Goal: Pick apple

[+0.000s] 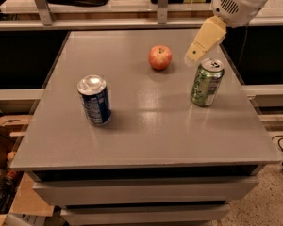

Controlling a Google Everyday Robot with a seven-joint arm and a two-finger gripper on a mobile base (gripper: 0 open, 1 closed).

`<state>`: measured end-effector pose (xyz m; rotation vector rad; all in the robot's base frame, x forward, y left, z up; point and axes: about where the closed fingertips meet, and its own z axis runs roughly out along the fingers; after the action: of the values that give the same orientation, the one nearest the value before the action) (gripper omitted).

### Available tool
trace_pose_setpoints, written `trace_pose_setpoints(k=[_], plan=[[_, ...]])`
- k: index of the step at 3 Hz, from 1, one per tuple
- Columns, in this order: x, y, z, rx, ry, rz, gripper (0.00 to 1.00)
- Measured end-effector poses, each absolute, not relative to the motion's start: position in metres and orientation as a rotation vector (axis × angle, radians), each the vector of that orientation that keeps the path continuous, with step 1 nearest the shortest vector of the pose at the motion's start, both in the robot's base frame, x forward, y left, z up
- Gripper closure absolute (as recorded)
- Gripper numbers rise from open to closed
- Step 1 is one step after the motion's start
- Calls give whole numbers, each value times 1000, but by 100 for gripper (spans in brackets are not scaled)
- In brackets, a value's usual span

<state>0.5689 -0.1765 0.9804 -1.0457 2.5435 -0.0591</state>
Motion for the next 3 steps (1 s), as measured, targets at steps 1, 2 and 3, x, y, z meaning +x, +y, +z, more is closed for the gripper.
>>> trace_pose_setpoints(k=[1, 2, 3], plan=[[577, -166, 984, -1008, 2525, -15, 0], [602, -141, 983, -988, 2548, 35, 0], [631, -110, 983, -961, 2578, 80, 0]])
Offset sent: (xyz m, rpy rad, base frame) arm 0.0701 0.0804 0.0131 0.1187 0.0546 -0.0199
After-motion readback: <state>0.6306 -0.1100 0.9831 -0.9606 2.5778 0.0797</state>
